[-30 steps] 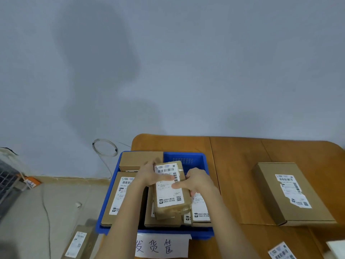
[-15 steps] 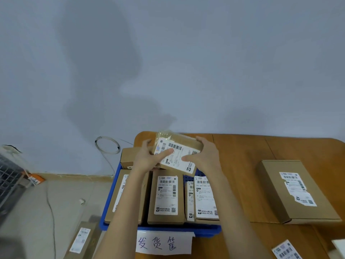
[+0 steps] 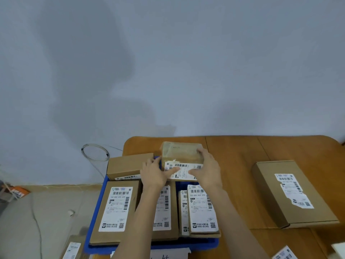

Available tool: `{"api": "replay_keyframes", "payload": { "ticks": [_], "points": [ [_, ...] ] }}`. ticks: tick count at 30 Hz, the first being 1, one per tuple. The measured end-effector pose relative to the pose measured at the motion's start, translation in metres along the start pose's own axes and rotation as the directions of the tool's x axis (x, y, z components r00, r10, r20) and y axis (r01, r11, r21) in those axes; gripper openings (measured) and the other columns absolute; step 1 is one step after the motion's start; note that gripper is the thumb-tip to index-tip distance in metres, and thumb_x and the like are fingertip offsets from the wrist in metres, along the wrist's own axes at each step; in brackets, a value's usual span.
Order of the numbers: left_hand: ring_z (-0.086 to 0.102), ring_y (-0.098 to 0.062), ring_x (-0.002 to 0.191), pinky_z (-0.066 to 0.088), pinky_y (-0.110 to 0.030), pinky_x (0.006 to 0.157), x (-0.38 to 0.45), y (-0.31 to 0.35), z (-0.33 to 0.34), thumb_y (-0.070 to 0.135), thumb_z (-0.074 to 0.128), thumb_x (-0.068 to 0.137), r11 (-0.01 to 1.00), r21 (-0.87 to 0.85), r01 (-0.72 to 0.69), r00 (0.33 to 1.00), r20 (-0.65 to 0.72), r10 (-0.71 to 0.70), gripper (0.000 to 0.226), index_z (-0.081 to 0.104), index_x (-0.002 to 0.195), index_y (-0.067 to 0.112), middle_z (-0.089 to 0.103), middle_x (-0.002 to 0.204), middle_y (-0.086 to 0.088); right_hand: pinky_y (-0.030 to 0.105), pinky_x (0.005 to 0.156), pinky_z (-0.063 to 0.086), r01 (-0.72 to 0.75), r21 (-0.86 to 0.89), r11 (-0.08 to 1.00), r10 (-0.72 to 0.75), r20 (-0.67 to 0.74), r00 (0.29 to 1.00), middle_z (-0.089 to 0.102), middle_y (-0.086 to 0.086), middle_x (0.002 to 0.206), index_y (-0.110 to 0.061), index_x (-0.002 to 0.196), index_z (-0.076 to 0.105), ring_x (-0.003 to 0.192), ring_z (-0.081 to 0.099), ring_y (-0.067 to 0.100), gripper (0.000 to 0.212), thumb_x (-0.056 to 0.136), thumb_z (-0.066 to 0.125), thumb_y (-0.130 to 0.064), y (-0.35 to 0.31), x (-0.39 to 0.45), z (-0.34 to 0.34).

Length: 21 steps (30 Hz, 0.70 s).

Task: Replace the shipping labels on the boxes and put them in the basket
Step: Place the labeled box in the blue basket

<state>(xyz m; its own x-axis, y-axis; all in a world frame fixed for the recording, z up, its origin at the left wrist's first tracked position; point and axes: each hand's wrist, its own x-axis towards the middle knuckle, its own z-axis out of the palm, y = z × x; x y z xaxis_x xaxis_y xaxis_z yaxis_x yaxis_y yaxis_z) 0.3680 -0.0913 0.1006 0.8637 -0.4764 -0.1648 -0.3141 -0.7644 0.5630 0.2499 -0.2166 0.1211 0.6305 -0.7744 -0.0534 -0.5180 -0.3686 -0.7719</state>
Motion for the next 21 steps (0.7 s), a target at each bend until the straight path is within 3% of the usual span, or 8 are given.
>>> {"api": "replay_keyframes", "payload": {
  "ticks": [3, 5, 8, 17, 21],
  "points": [
    [0.054, -0.019, 0.105, 0.044, -0.034, 0.09, 0.001, 0.006, 0.003, 0.076, 0.069, 0.066, 0.995, 0.1, -0.03, 0.996, -0.084, 0.038, 0.075, 0.058, 0.116, 0.02, 0.065, 0.106, 0.004, 0.03, 0.083, 0.056, -0.036, -0.027, 0.999, 0.035, -0.011, 0.999, 0.038, 0.0, 0.135, -0.021, 0.137, 0.041, 0.094, 0.06, 0.017, 0.071, 0.077, 0.075, -0.004, 0.011, 0.002, 0.014],
    [0.057, -0.016, 0.089, 0.045, -0.029, 0.074, 0.003, 0.016, 0.0, 0.063, 0.077, 0.07, 0.996, 0.074, -0.059, 0.995, -0.078, 0.065, 0.06, 0.048, 0.102, 0.021, 0.06, 0.089, 0.006, 0.034, 0.081, 0.057, -0.053, -0.016, 0.998, 0.052, -0.036, 0.998, 0.034, 0.001, 0.133, -0.019, 0.133, 0.041, 0.093, 0.06, 0.02, 0.066, 0.078, 0.073, -0.001, 0.012, 0.007, 0.015],
    [0.056, -0.014, 0.074, 0.035, -0.021, 0.052, 0.008, 0.023, -0.006, 0.056, 0.08, 0.073, 0.995, 0.085, -0.052, 0.997, -0.046, 0.056, 0.06, 0.039, 0.101, 0.021, 0.055, 0.079, 0.008, 0.034, 0.081, 0.058, -0.011, -0.018, 1.0, 0.01, -0.086, 0.996, 0.032, 0.0, 0.127, -0.018, 0.126, 0.041, 0.092, 0.059, 0.019, 0.063, 0.076, 0.073, 0.004, 0.01, 0.014, 0.013],
    [0.066, -0.024, 0.09, 0.042, -0.029, 0.066, 0.001, 0.013, 0.002, 0.055, 0.081, 0.072, 0.952, 0.3, -0.068, 0.996, -0.03, 0.08, 0.064, 0.046, 0.109, 0.015, 0.068, 0.098, -0.003, 0.028, 0.073, 0.058, 0.01, -0.125, 0.992, -0.018, -0.063, 0.998, 0.029, 0.001, 0.122, -0.018, 0.113, 0.036, 0.079, 0.058, 0.018, 0.058, 0.074, 0.07, 0.007, 0.018, 0.001, 0.022],
    [0.066, -0.025, 0.091, 0.042, -0.029, 0.066, -0.005, 0.008, 0.01, 0.051, 0.078, 0.077, 0.953, 0.297, -0.057, 0.998, -0.009, 0.062, 0.056, 0.039, 0.098, 0.016, 0.066, 0.097, -0.005, 0.025, 0.072, 0.053, -0.028, -0.123, 0.992, 0.026, -0.016, 1.0, 0.029, 0.0, 0.119, -0.018, 0.111, 0.035, 0.079, 0.057, 0.019, 0.056, 0.074, 0.07, 0.006, 0.026, -0.005, 0.025]
  ]
}}
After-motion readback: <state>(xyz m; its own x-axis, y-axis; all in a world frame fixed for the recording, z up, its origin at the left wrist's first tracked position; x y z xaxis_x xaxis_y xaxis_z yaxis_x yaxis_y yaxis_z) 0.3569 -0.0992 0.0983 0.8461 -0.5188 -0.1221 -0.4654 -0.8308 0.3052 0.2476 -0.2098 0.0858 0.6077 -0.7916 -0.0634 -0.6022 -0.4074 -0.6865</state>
